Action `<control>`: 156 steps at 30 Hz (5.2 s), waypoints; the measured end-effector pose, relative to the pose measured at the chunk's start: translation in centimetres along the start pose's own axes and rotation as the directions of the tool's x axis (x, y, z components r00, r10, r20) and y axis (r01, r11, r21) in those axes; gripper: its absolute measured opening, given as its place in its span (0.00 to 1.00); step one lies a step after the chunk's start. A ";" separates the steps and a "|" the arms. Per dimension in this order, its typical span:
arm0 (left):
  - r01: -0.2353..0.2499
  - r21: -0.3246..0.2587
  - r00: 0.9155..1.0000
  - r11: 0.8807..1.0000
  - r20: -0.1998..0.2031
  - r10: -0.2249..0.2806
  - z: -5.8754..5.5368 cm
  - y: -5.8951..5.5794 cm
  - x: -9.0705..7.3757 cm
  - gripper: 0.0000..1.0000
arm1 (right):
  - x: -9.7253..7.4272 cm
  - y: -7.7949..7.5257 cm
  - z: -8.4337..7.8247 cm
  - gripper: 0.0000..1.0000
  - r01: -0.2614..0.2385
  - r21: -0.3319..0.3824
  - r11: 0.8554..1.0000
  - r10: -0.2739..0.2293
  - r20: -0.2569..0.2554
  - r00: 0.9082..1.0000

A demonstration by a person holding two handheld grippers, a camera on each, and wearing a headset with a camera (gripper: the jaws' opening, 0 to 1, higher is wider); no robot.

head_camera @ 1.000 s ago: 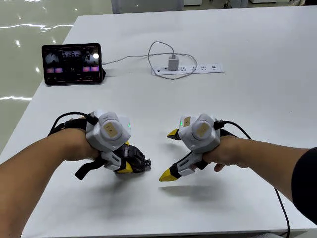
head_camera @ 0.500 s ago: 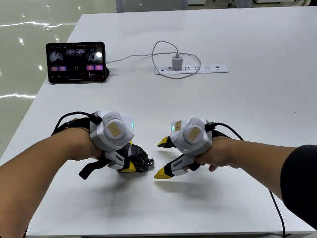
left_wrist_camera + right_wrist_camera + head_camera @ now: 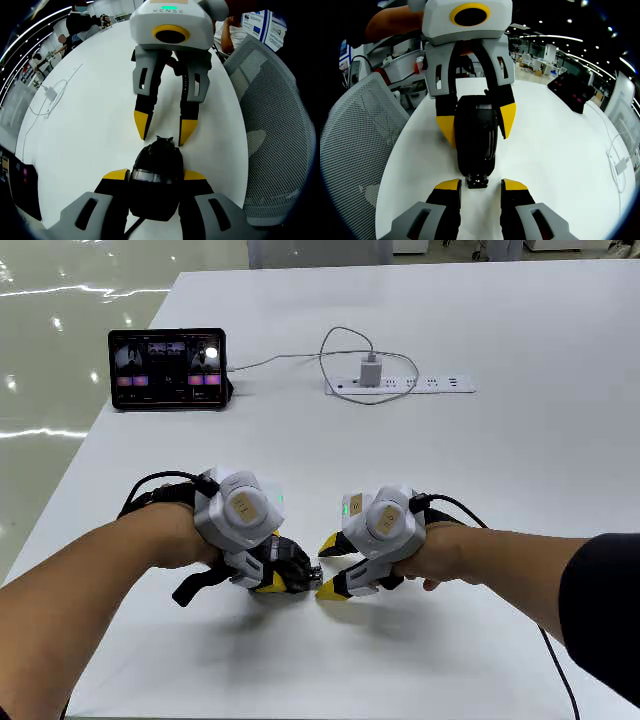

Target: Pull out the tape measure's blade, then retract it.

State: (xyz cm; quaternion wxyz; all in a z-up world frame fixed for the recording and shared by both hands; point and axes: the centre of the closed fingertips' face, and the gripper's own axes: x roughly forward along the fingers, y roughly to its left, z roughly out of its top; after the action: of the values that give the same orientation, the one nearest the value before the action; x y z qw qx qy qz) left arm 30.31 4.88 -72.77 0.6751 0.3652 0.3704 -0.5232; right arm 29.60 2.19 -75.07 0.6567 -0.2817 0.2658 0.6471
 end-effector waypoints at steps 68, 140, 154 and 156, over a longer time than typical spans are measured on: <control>0.015 -0.034 0.998 0.999 0.057 -0.013 0.1 0.2 -0.2 0.33 | -0.9 0.5 -1.4 0.10 -0.034 -0.006 0.999 0.034 -0.061 0.998; 0.008 -0.039 0.998 0.999 0.060 -0.005 0.2 0.0 -0.1 0.33 | -3.9 0.4 -4.7 0.10 -0.015 0.032 0.999 0.017 -0.081 0.997; 0.008 -0.041 0.998 0.999 0.060 -0.005 0.2 0.0 0.0 0.33 | -4.5 0.4 -5.4 0.10 -0.019 0.033 0.999 0.022 -0.087 0.996; 0.008 -0.041 0.998 0.999 0.060 -0.005 0.2 0.0 0.0 0.33 | -4.6 0.4 -5.5 0.10 -0.020 0.034 0.999 0.023 -0.087 0.996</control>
State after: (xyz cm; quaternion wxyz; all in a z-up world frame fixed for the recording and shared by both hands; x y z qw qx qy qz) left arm 30.35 4.71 -72.64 0.6916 0.3341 0.3617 -0.5284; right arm 29.20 -4.90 -75.65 0.6421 -0.2958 0.3078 0.6367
